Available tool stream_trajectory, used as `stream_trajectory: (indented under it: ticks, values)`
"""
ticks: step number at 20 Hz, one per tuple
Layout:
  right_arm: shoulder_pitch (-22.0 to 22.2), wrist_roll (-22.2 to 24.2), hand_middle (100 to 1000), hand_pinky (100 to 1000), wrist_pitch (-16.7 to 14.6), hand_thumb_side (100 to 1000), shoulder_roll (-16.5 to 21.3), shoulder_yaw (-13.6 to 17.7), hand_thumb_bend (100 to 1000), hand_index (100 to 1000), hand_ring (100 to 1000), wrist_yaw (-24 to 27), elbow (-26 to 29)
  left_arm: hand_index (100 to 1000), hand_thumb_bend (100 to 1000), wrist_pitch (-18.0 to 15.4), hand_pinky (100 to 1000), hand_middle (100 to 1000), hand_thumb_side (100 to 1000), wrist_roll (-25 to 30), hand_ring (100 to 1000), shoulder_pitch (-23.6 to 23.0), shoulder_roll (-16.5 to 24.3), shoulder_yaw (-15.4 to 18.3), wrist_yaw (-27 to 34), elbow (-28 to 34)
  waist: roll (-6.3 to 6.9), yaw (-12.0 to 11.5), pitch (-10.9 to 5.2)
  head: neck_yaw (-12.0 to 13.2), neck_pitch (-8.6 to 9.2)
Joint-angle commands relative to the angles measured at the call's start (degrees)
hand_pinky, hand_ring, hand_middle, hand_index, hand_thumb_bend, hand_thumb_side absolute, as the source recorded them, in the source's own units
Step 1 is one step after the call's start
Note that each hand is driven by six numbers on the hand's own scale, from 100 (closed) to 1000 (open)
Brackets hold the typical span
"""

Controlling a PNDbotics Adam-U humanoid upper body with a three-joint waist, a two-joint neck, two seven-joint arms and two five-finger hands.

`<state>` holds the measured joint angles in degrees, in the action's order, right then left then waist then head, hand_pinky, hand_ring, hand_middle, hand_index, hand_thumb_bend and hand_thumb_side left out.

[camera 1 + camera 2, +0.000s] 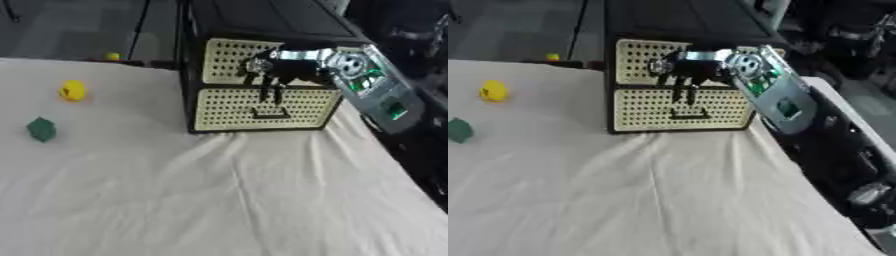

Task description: Pick up objects from table and place into drawer.

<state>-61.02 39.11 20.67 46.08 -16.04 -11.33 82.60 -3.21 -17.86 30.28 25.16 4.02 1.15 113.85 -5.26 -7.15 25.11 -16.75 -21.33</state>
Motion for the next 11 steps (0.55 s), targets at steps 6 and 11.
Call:
stream_trajectory:
  ticks: [6, 11]
  values:
    - [10.2, 0.3, 608, 421, 0.0, 1000, 8.9, 4.1, 100, 792, 524, 5.2, 20.6, 813, 100, -0.3, 407, 809, 961, -0.4, 601, 0.1, 1.0, 0.7, -0.1, 0.7, 0.59, 0.6, -1.66, 1.6, 0.21]
    - [20.0, -8.8, 498, 370, -1.0, 1000, 12.1, 13.1, 100, 713, 436, 8.4, 31.6, 813, 100, -0.4, 411, 810, 958, -1.2, 603, -0.5, 1.1, 1.3, -0.3, 0.7, 1.55, 1.5, -2.82, 5.2, 0.18]
